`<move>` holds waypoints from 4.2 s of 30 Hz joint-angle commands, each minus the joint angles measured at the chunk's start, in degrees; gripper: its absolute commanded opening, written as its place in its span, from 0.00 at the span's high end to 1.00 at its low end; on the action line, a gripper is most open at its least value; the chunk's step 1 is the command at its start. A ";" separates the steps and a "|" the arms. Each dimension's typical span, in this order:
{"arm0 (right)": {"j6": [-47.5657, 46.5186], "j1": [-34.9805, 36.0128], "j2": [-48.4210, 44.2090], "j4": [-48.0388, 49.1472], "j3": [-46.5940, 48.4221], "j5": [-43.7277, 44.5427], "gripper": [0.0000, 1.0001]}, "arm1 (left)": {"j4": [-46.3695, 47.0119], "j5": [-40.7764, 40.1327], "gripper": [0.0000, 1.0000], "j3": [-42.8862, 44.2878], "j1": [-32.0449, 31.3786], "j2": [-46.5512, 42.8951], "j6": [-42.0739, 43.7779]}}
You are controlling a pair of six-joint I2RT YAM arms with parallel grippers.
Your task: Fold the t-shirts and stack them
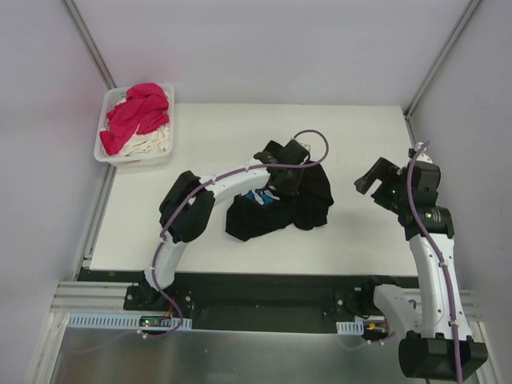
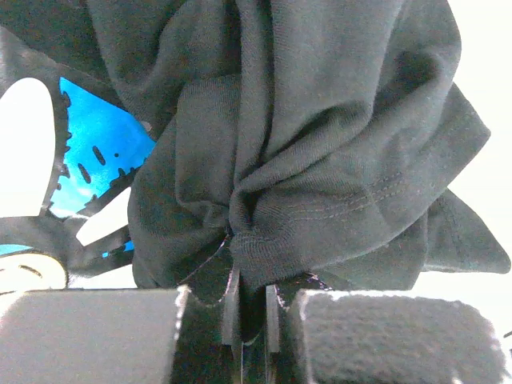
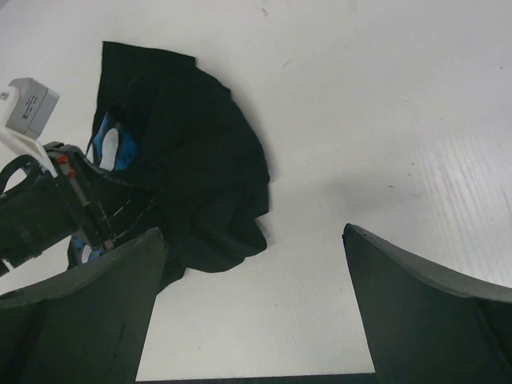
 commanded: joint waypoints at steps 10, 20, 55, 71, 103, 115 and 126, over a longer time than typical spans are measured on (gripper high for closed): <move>1.80 -0.24 -3.25 9.06 -5.00 -10.18 0.04 | 1.99 -6.87 1.00 5.52 2.85 -2.02 -2.48; 3.04 -0.07 -2.46 8.89 -5.88 -12.29 0.04 | -4.85 -4.31 0.23 9.30 3.20 -8.78 0.41; 31.52 33.51 35.32 40.09 1.14 19.70 0.04 | 1.72 0.34 0.28 -5.37 21.75 -1.15 -13.29; 19.22 27.10 51.48 40.72 18.19 9.18 0.82 | 5.77 -9.06 1.00 -28.45 20.78 -13.15 -26.99; 12.44 39.92 35.24 24.70 10.73 -5.19 0.21 | -2.67 -11.89 0.19 -31.55 25.25 -40.09 -14.68; 11.56 41.77 57.74 19.54 32.86 1.50 0.50 | -2.93 -12.31 0.30 -36.65 29.48 -24.70 -21.29; 9.19 40.72 59.07 14.17 39.55 5.63 0.99 | -2.76 -13.37 0.60 -40.27 30.80 -21.53 -27.35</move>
